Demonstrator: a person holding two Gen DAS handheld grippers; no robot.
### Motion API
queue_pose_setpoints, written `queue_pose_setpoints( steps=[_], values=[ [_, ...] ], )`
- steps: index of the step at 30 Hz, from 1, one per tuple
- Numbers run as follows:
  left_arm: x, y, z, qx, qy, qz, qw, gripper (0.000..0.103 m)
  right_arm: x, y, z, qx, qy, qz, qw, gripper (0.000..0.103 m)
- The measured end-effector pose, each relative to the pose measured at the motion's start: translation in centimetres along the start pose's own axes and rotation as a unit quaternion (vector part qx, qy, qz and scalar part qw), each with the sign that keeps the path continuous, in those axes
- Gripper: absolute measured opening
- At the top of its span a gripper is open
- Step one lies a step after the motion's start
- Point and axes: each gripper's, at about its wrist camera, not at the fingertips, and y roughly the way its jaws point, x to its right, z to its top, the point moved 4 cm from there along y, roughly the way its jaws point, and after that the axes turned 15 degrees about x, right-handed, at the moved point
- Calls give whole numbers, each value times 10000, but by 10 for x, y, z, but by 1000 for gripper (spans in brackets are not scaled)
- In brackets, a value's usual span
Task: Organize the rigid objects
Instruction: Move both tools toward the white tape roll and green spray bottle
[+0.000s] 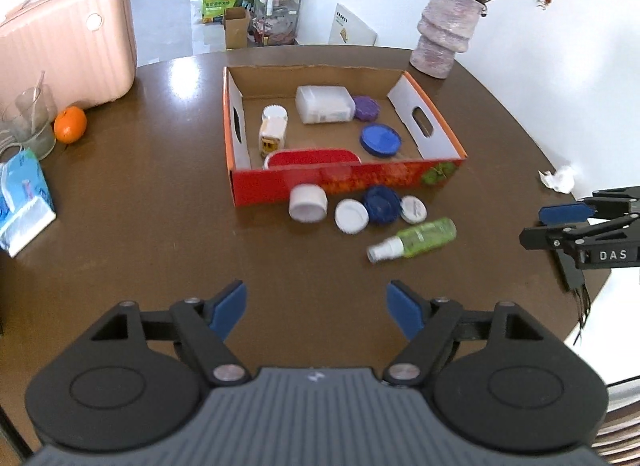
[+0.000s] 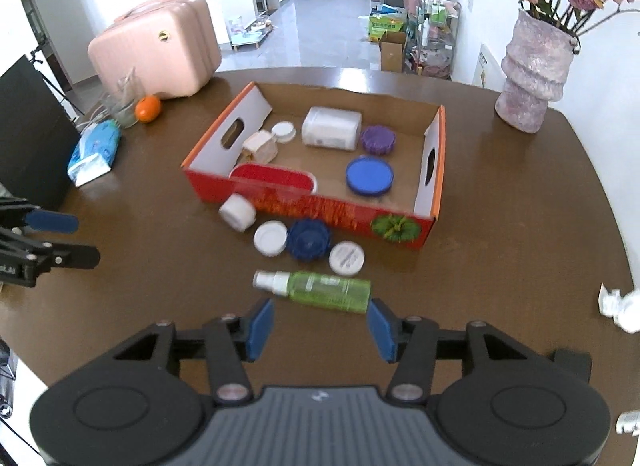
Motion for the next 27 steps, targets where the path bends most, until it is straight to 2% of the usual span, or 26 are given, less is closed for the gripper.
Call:
queue_pose_setpoints(
  steps=[4,7,14,27],
  values=[
    [5,-11,-24,-45,-33,-139,9999,81,-7,-8,-20,-61,-15,8,10000,54],
    [6,-13,-35,-108,-19,-106,9999,81,-10,-11,-32,-97,-18,-27,9999,55],
    [6,-11,-36,-129,-57,-112,9998,82,-8,-9,-42,-139,38,52,9999,56],
    [5,53,-21,-453,-230,-180,9985,82,23,43,-29,-299,263,118,9991,56]
  ],
)
